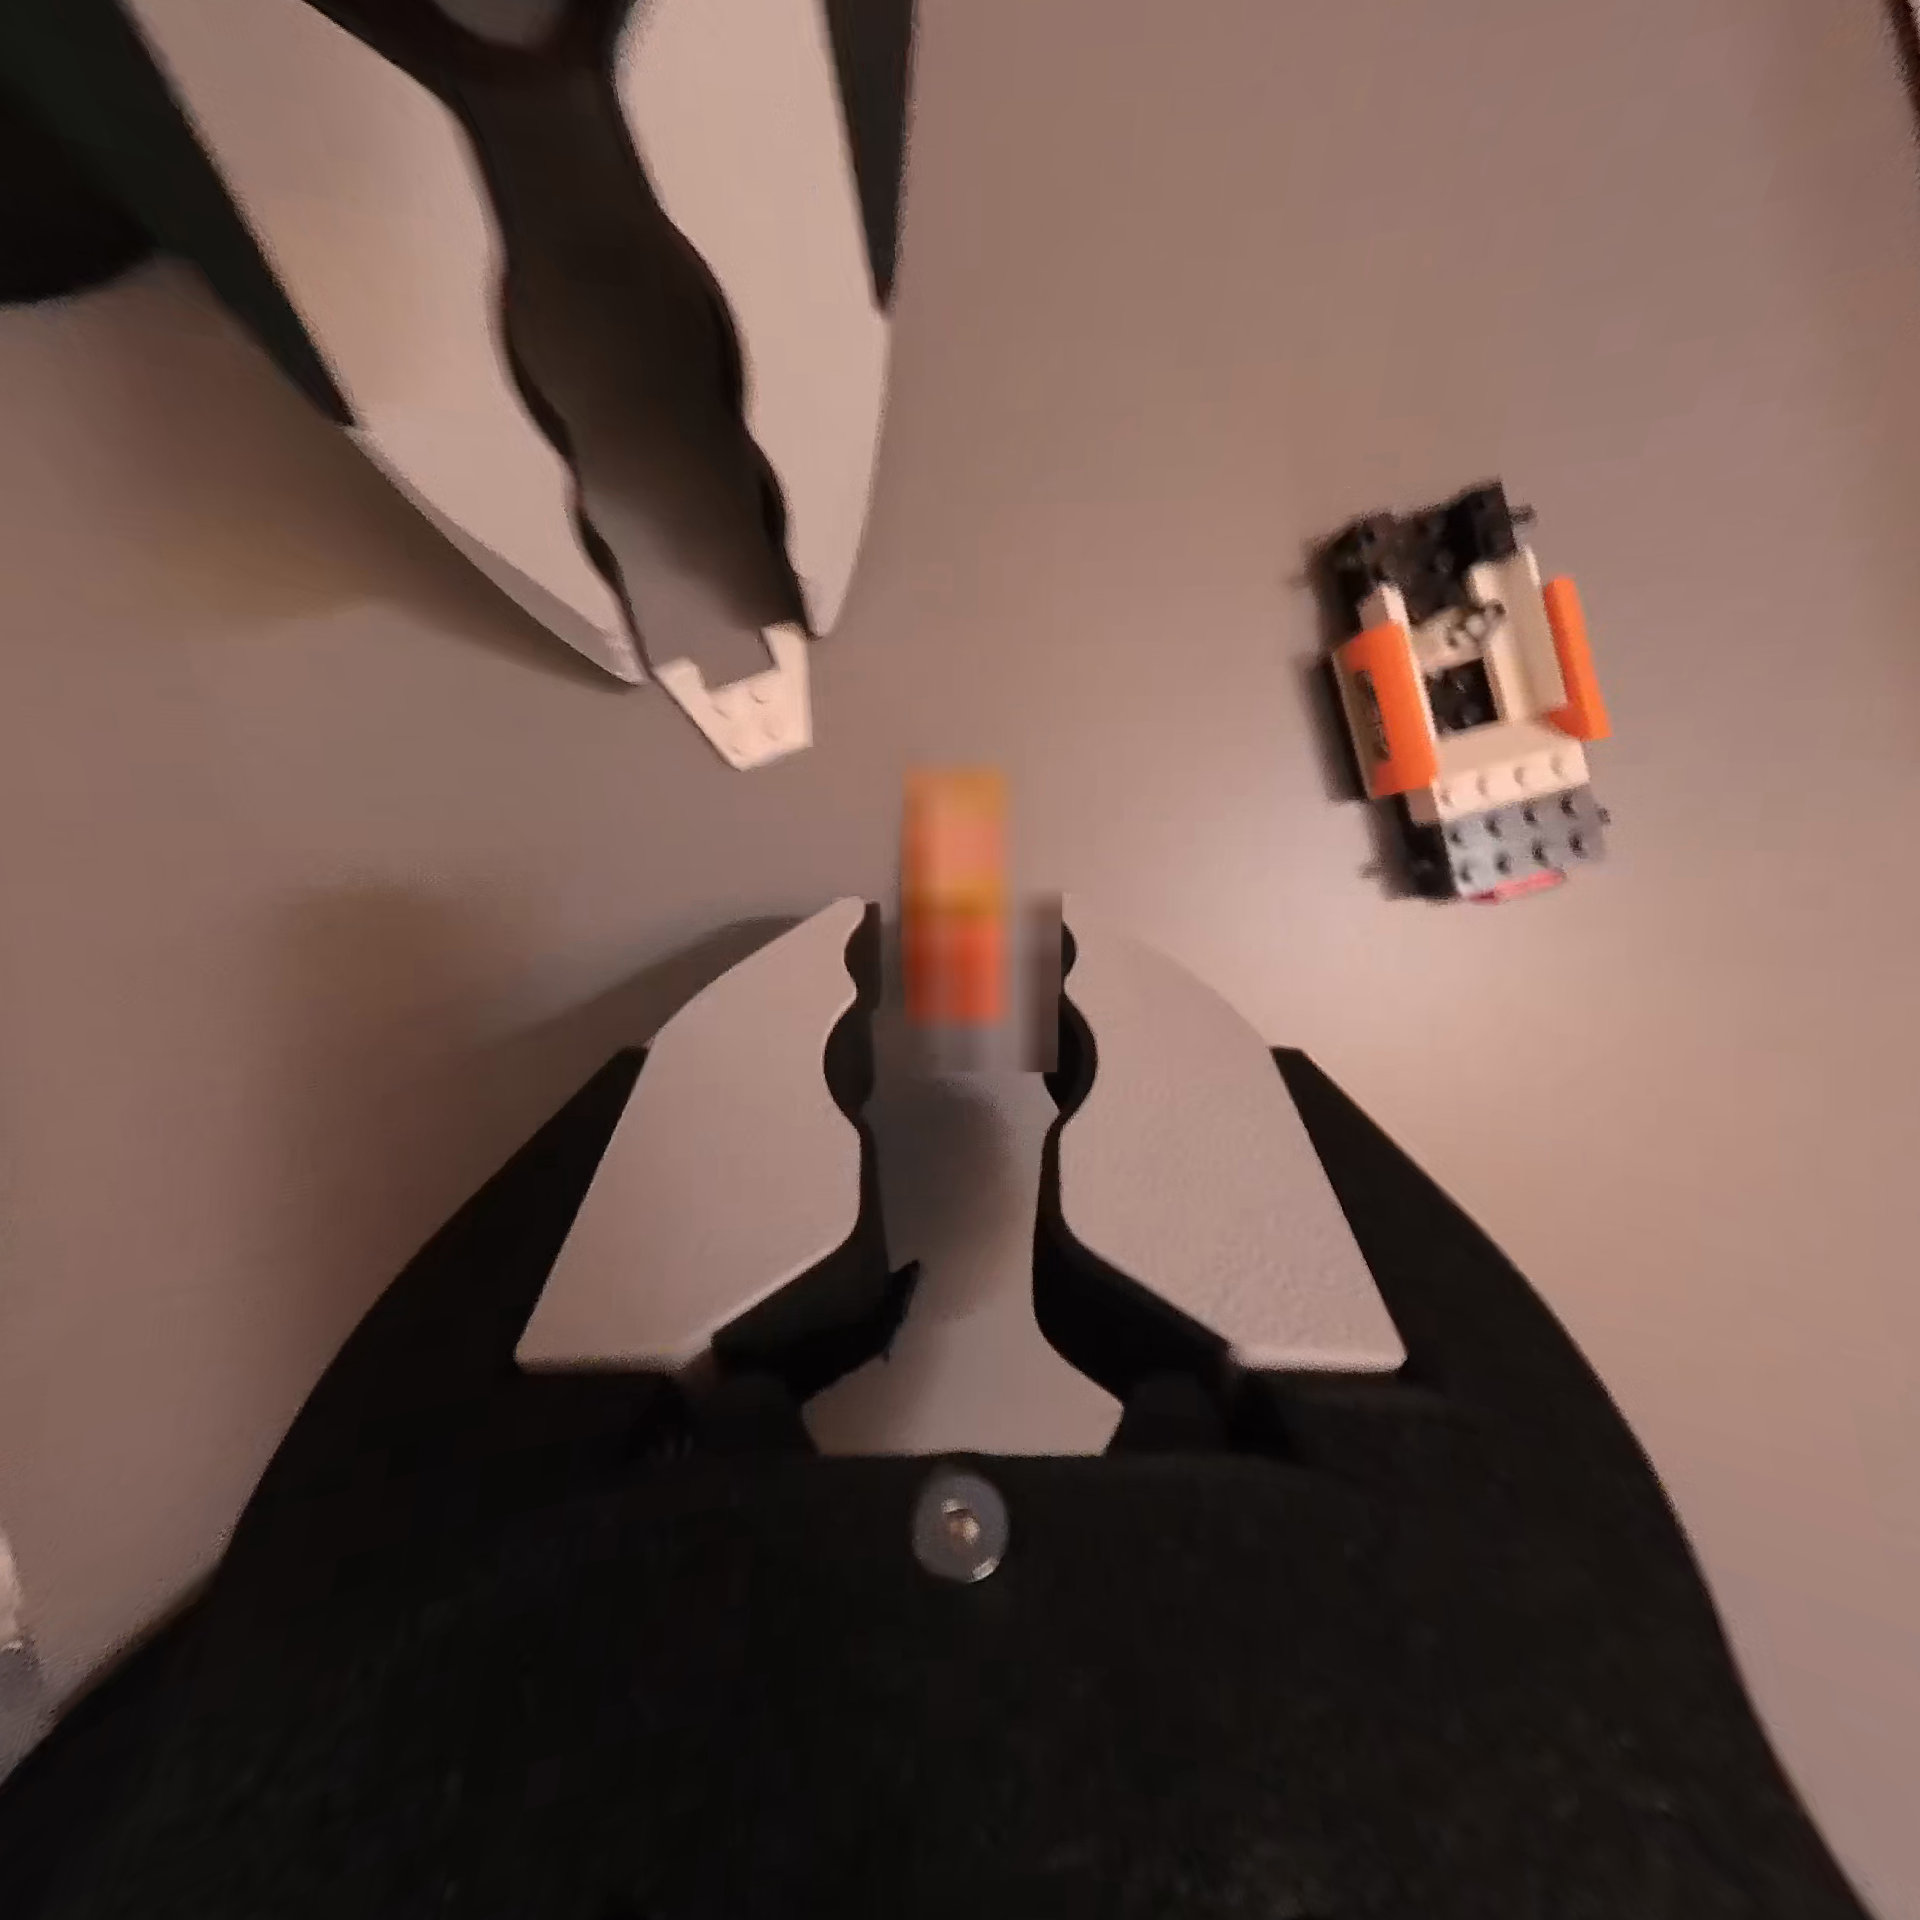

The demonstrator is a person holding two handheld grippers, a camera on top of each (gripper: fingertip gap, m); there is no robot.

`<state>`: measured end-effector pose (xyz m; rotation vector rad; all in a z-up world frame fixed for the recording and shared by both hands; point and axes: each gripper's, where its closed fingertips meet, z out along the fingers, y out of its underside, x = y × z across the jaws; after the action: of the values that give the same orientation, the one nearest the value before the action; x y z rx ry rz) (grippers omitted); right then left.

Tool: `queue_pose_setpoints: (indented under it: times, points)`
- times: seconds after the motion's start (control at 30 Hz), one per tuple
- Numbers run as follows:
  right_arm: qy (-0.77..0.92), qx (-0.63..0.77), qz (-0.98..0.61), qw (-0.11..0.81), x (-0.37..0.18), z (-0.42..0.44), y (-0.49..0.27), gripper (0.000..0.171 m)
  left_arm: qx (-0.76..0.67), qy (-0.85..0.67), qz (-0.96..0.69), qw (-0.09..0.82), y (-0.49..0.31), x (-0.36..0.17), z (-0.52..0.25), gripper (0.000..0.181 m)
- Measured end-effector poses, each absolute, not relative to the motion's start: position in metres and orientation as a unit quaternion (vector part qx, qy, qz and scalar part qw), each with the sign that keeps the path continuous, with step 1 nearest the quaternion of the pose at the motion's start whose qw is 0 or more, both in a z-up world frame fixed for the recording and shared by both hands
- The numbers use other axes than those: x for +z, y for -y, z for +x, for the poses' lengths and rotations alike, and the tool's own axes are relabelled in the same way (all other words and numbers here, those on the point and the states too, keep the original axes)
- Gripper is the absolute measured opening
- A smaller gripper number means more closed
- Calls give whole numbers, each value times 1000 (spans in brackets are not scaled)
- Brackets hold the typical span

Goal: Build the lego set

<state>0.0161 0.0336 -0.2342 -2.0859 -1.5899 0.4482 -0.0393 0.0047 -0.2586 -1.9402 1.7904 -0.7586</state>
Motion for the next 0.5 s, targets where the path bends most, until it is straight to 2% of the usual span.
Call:
queue_pose_setpoints:
  times: [0.13,0.27,0.4,0.5]
  points:
    - [602,205,-731,247,-234,-8,-5,28,-284,-634,-692,196,5,-256,-41,31]
    - [654,172,-695,245,-252,-20,-2,31,-308,-623,-692,196,21,-250,-47,31]
    - [664,181,-699,193,-259,-29,-3,42,-307,-594,-708,229,24,-241,-58,30]
    - [662,158,-714,163,-263,-32,-4,42,-294,-563,-726,263,20,-235,-74,29]
